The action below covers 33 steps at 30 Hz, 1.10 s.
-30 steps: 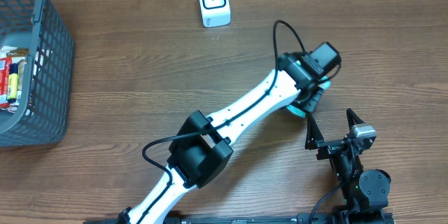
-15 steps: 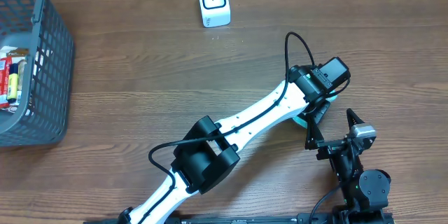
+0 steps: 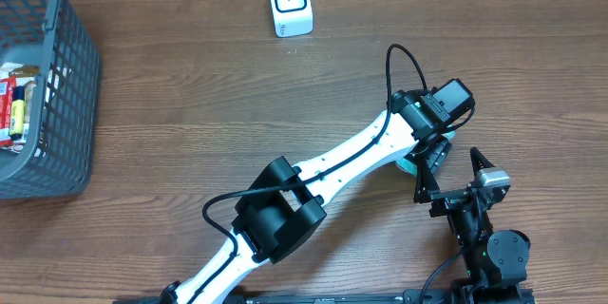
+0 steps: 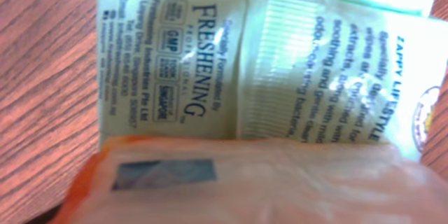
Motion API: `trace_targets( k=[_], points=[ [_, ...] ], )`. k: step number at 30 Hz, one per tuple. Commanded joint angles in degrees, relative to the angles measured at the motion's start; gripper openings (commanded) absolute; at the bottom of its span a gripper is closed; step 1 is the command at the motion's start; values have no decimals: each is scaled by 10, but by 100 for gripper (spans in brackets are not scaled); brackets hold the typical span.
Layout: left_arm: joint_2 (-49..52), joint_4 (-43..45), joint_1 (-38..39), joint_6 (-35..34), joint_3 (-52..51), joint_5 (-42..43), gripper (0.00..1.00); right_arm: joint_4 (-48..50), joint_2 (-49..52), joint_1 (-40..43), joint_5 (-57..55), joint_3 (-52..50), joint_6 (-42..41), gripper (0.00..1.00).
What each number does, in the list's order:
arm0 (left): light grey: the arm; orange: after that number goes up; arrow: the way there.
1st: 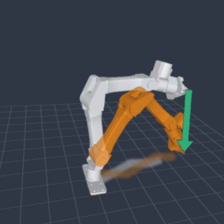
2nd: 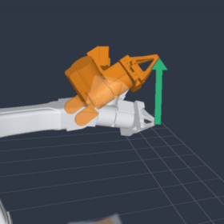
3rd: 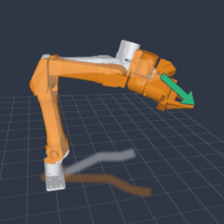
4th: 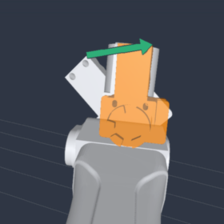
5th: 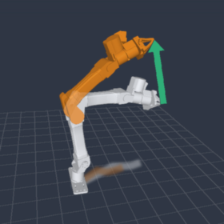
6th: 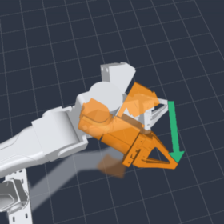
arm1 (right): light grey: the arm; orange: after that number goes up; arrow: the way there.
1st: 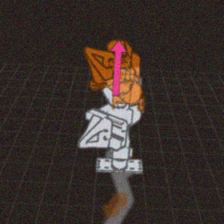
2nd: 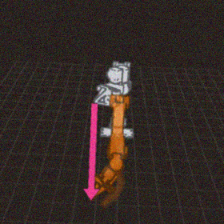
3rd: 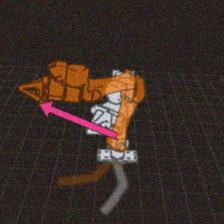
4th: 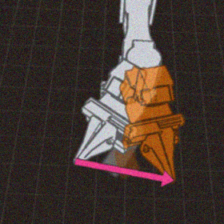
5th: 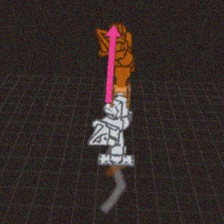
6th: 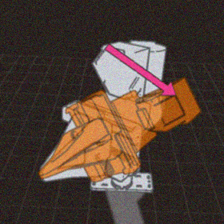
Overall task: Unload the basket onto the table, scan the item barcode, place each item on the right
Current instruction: 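Carry the green wipes pack right and set it down near the right gripper, then return the left gripper to the basket and grasp a bundle of snacks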
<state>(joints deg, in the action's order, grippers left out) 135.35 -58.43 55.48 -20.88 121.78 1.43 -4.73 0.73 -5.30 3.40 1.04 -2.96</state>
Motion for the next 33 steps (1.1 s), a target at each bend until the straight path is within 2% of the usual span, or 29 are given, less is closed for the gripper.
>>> trace_targets(
  k=[1, 3, 9, 19, 27, 33],
  points=[
    [-7, 2, 2, 2, -4, -1, 85, 2, -5, 1, -5, -6, 2, 100],
    [-7, 2, 2, 9, -3, 1, 100, 2, -5, 1, -5, -6, 2, 100],
    [-12, -11, -5, 16, 28, 1, 100, 2, -5, 1, -5, -6, 2, 100],
    [-14, -114, -24, 16, 180, 1, 100, 2, -5, 1, -5, -6, 2, 100],
    [-15, -158, -42, 42, 185, -30, 99, 2, -5, 1, -5, -6, 2, 100],
    [-41, -191, -85, 62, 216, -67, 100, 2, -5, 1, -5, -6, 2, 100]
  ],
)
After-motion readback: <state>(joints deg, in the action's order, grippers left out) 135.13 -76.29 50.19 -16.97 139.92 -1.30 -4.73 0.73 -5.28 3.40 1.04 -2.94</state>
